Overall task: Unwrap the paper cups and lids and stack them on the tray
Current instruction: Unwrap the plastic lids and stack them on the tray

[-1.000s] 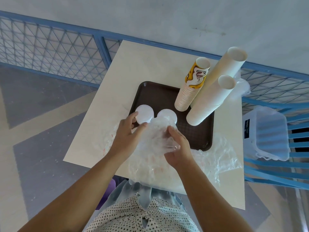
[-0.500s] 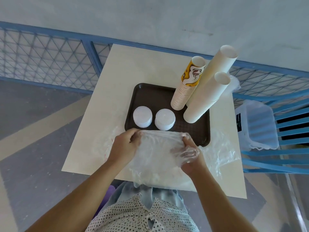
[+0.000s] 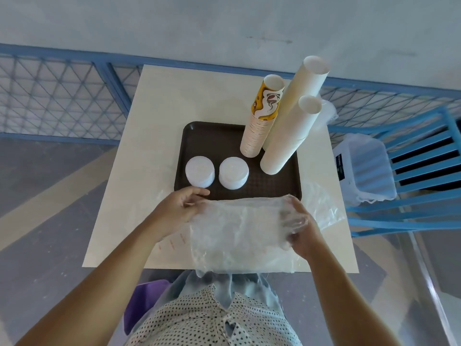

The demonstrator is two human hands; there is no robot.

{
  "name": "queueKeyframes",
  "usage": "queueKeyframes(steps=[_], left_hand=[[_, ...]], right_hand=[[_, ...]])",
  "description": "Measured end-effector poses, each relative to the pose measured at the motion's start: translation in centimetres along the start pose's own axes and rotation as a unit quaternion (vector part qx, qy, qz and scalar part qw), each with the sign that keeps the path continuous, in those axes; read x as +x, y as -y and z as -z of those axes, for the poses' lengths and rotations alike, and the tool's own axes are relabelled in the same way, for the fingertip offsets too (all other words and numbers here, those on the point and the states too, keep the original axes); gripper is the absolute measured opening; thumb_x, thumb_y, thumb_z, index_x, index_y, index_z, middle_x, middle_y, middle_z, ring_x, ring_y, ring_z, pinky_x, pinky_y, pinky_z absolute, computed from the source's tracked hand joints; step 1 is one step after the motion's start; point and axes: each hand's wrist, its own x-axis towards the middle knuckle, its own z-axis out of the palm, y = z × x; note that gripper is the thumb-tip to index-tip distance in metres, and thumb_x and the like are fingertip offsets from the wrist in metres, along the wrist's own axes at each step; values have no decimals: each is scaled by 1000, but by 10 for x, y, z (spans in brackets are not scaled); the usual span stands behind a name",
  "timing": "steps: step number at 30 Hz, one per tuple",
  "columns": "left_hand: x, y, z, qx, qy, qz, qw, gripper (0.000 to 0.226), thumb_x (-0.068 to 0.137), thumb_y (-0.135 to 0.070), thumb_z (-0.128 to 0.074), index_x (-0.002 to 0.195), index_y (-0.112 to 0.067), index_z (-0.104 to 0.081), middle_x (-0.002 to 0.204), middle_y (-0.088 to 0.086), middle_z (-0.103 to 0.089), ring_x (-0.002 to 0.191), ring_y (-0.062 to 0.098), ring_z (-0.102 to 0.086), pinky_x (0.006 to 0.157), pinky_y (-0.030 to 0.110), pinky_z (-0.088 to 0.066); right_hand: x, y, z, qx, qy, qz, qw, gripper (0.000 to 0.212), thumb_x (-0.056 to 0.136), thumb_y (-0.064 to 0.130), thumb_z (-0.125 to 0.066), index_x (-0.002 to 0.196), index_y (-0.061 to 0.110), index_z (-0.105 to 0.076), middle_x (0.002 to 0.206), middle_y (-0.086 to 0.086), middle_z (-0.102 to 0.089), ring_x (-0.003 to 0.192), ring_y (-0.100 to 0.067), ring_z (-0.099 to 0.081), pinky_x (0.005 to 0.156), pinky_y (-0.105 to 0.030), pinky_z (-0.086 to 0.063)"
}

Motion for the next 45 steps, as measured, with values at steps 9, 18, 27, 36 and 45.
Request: queueKeyframes(steps=[9,18,27,36,45], left_hand=[[-1,-10,-45,3,-160,34,987,74,89,-59,-70,150,-32,-37,135,-8,-50,123,13,-51,94,29,-44],[8,25,-54,-328,56,192,923,56,80,-12,-88,131,-18,-65,128,12,-73,119,32,-69,109,49,-51],[14,19,-58,-291,-14,175,940,37,86,-4,-79,121,-14,-71,114,9,-78,110,27,-72,90,38,-58],[18,28,-57,-179,-126,165,962,22,90,-16,-67,108,-25,-74,110,8,-75,100,23,-70,89,43,-58],[10,36,-75,5,-173,130,976,29,102,-22,-47,87,-1,-62,83,13,-65,76,26,-59,68,42,-49]], right_hand=[[-4,-16,6,-67,67,11,995,29,89,-18,-53,83,9,-63,85,-14,-64,72,-21,-62,60,-30,-52],[-2,-19,23,-47,-15,123,991,22,97,-4,-61,86,10,-75,95,-17,-65,81,-26,-60,78,-38,-51],[-19,5,27,-4,80,2,997,34,91,16,-70,124,7,-74,111,-17,-71,100,-31,-67,92,-45,-54],[-5,-11,8,-175,-128,110,970,31,110,19,-48,115,32,-75,64,2,-49,63,-15,-53,64,-38,-59],[-1,-33,3,-270,-159,139,939,46,110,23,-41,143,55,-48,60,3,-48,53,-11,-44,47,-25,-41]])
